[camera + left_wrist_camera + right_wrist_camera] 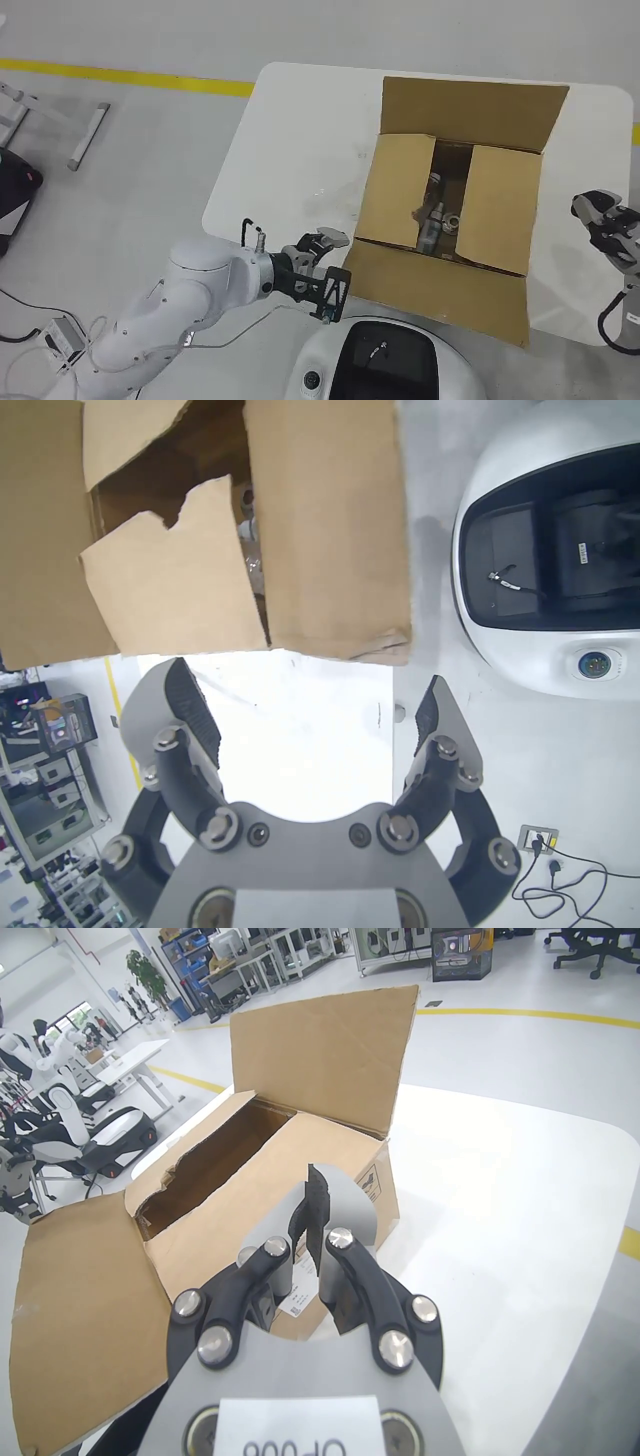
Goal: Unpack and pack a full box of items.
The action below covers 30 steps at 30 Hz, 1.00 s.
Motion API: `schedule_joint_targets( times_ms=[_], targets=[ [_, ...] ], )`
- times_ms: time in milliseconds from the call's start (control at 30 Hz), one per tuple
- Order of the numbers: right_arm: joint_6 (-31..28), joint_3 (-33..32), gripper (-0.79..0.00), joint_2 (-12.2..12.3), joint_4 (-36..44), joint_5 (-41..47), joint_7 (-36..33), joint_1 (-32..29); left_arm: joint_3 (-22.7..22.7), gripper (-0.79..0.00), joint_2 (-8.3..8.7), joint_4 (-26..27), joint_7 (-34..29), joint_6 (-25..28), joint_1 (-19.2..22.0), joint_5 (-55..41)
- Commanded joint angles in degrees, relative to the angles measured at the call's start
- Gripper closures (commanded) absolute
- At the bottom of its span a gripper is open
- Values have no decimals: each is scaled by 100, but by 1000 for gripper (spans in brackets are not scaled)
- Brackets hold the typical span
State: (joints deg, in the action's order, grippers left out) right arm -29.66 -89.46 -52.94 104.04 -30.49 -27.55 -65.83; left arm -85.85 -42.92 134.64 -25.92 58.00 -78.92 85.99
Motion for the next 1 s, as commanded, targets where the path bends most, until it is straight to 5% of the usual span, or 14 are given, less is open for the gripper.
schedule_joint_targets(
  times_ms=[0, 133, 167, 200, 233, 300, 500, 600, 667, 967],
  targets=[
    [2, 6, 0, 0, -8, 1, -3, 2, -27, -785, 67, 0, 312, 0, -67, 78],
    [-2, 12, 0, 2, -24, 2, -6, -9, -87, -785, 123, 0, 757, 0, -99, 171],
    [3, 9, 0, 2, -29, 4, -6, -8, -72, -736, 129, 0, 830, 0, -92, 228],
    [5, 6, 0, 3, -32, 5, -6, -6, -72, -489, 129, -4, 850, -45, -81, 289],
    [2, 3, 0, 4, -35, 2, -9, -4, -45, -348, 121, -36, 910, -129, -84, 266],
    [5, -8, 0, 6, -46, -2, -10, 0, 14, -219, 110, -50, 1020, -205, -28, 252],
    [2, -15, 0, 8, -72, -9, 9, -35, 335, -231, 83, -146, 1151, -276, 188, 467],
    [13, -32, 0, 10, -64, 10, 7, -60, 501, -132, 66, -201, 1147, -333, 278, 602],
    [7, -36, 0, 12, -74, 14, 2, -68, 582, 0, 52, -240, 1167, -403, 332, 627],
    [23, 10, 0, 9, -178, 18, 10, -75, 644, 0, -3, -256, 1197, -573, 594, 159]
  ],
)
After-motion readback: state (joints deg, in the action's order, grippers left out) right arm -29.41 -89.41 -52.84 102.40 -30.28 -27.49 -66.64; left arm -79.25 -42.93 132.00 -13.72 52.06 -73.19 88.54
